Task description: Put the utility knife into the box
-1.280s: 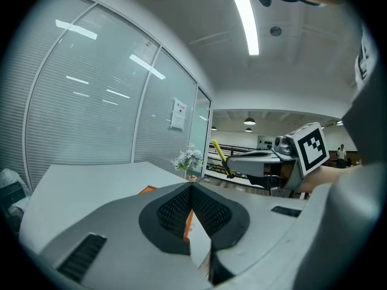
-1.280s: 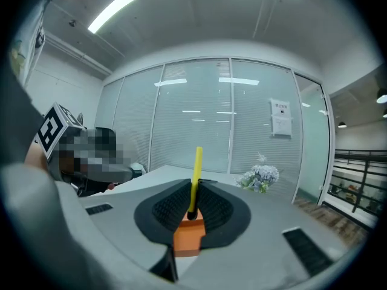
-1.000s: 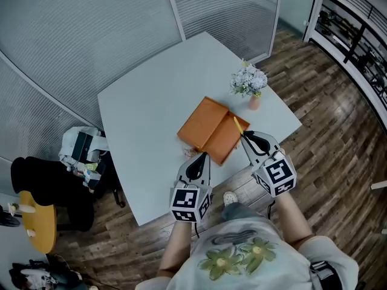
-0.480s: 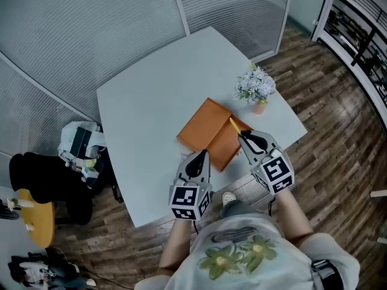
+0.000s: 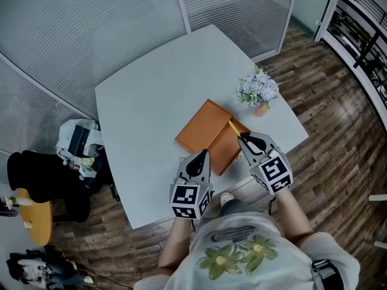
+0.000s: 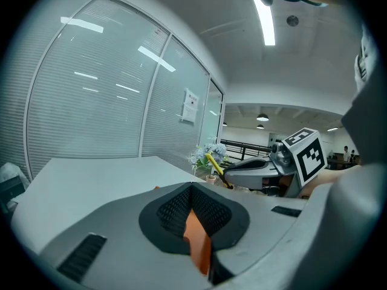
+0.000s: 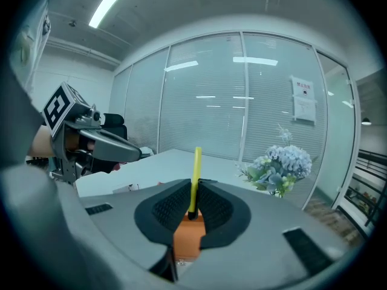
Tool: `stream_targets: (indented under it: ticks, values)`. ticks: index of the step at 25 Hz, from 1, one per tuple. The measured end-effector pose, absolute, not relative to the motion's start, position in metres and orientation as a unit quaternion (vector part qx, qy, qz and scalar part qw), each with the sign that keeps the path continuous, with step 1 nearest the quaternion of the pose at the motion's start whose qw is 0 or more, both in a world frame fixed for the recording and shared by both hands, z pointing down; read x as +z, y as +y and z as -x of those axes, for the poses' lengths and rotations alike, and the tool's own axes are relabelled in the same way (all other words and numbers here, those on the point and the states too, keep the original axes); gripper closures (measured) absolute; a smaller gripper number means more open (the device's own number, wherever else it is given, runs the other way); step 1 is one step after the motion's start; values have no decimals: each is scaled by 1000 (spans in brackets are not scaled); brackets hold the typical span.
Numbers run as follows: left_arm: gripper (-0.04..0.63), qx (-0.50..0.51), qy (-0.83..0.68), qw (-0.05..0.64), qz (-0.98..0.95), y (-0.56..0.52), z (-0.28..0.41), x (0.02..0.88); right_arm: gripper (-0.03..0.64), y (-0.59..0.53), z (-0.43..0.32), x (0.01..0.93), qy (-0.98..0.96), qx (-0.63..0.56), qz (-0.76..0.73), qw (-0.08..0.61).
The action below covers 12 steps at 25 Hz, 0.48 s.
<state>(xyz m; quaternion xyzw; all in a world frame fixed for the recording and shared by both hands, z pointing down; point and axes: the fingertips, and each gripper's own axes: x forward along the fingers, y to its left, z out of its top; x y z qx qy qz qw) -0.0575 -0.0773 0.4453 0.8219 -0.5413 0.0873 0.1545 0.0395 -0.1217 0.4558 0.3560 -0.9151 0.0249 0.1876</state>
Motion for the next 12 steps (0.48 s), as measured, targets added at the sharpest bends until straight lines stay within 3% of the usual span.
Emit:
stream_targets:
  ticks: [12]
  values:
    - [595,89,-544,165,-818,-101,57,458,575,-134,-33,486,-919,28,-325,223]
